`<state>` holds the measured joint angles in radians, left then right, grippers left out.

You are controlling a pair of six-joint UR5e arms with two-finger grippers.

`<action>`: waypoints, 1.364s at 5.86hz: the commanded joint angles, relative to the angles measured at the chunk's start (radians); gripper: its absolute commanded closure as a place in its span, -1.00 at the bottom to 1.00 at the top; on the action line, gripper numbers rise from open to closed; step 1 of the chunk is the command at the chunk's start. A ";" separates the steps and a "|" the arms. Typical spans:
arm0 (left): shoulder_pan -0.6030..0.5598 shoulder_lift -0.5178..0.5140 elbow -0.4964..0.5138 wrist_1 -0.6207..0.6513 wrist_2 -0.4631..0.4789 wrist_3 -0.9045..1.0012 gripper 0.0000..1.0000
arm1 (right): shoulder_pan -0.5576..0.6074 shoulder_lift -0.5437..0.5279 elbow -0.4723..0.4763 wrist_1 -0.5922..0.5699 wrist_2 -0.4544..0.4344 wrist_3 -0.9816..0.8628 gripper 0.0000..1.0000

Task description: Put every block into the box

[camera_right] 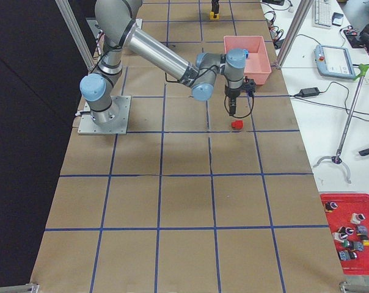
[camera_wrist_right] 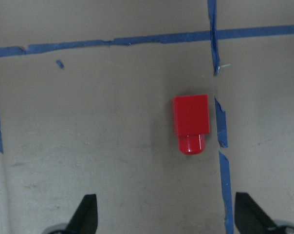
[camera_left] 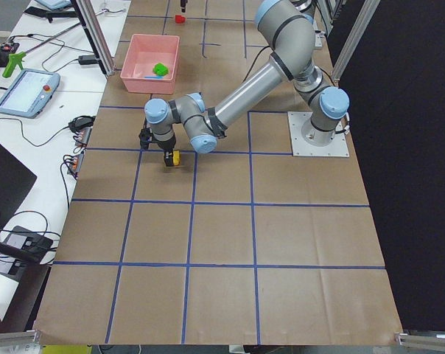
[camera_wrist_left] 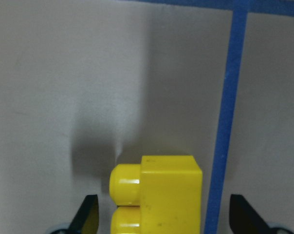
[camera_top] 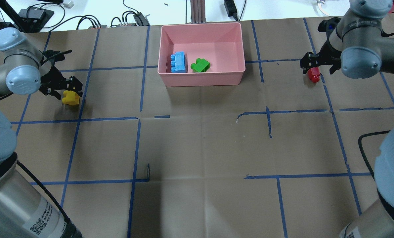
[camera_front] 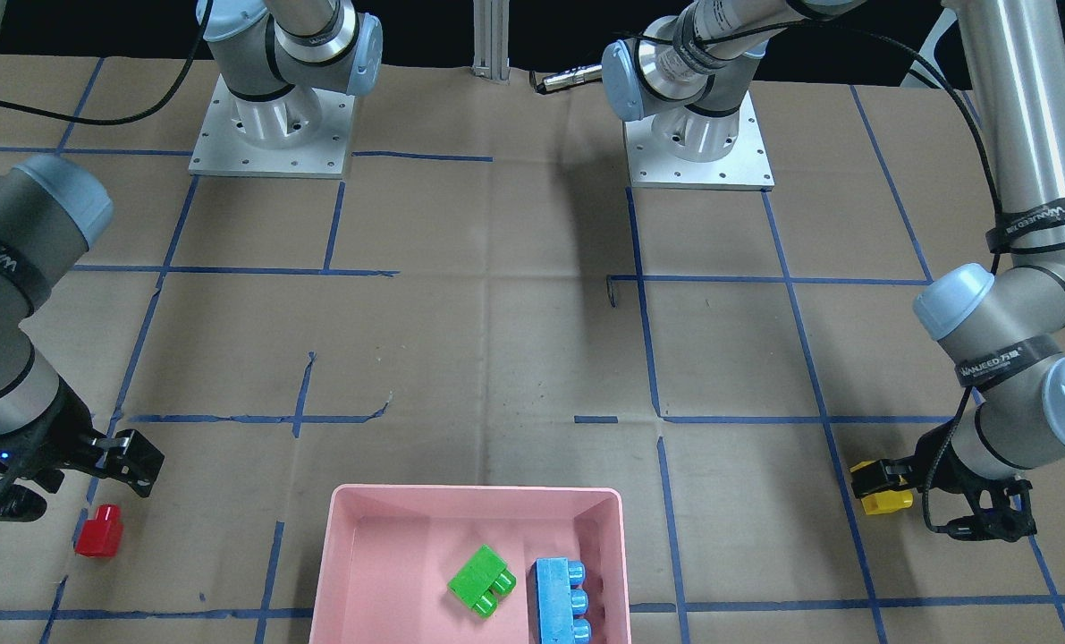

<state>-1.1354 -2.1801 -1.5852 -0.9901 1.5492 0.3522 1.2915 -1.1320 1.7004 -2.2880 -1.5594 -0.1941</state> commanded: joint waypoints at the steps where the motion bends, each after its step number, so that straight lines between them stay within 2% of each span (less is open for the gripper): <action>1: 0.005 0.002 -0.012 0.001 0.002 0.002 -0.52 | -0.017 0.062 0.041 -0.117 -0.005 -0.010 -1.00; 3: 0.003 0.003 0.004 0.001 0.009 -0.004 0.40 | -0.038 0.093 0.025 -0.128 -0.001 -0.010 -1.00; 4: 0.003 0.011 0.030 0.001 0.008 -0.002 0.63 | -0.038 0.116 0.007 -0.130 -0.001 -0.010 -1.00; 5: -0.009 0.029 0.069 -0.010 0.003 -0.001 0.64 | -0.035 0.145 -0.039 -0.128 -0.001 -0.013 -1.00; 7: -0.010 0.025 0.100 -0.031 -0.001 0.002 0.89 | -0.035 0.175 -0.059 -0.128 0.001 -0.015 -1.00; 8: -0.014 0.043 0.112 -0.039 -0.006 0.002 0.90 | -0.034 0.182 -0.067 -0.130 0.001 -0.013 -1.00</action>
<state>-1.1465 -2.1487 -1.4831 -1.0226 1.5470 0.3539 1.2569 -0.9593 1.6426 -2.4164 -1.5586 -0.2081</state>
